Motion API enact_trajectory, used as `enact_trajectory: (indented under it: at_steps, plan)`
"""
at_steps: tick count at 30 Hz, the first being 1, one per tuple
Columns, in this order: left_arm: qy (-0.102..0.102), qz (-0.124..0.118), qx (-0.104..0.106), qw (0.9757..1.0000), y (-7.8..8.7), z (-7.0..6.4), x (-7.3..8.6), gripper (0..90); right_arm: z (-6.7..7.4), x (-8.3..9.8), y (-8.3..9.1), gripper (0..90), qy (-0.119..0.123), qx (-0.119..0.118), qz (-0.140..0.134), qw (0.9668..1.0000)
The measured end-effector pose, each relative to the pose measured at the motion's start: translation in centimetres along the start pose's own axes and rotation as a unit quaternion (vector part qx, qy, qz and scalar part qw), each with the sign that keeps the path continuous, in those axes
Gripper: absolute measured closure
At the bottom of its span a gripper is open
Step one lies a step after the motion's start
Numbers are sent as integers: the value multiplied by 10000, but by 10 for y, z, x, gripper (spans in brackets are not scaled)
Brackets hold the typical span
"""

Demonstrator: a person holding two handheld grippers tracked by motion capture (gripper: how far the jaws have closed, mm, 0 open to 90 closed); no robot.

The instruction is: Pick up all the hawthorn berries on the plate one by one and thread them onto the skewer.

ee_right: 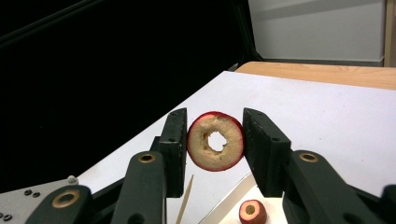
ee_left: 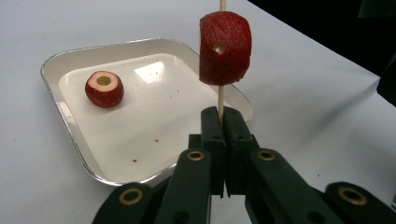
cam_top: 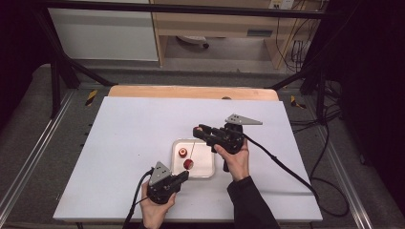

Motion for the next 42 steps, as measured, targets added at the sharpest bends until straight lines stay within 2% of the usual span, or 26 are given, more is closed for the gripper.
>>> enact_trajectory:
  at_steps: [9,22,27,36,42]
  plan:
    - [54,-9,27,10000,-1,0,-1,888,1,4,-4,620,148,16,-4,9999]
    - [109,-23,-5,9999,-1,3,0,888,3,7,-7,620,168,-21,14,9999]
    - [203,11,92,9998,-2,2,0,888,4,9,-9,620,235,-30,4,9997]
    - [260,85,209,9994,-3,1,1,889,6,12,-8,621,596,112,37,9982]
    - [323,99,224,9992,-3,0,0,889,6,16,-8,622,805,174,189,9964]
Point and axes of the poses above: each handheld gripper's, and its own axes: y roughly backward along the jaws, x roughly out of its underside, z roughly to its left, the point moved 4 cm from there along -y, roughly forward along the jaws, and after that the axes turned 12 degrees about z, right-handed, at the moved point
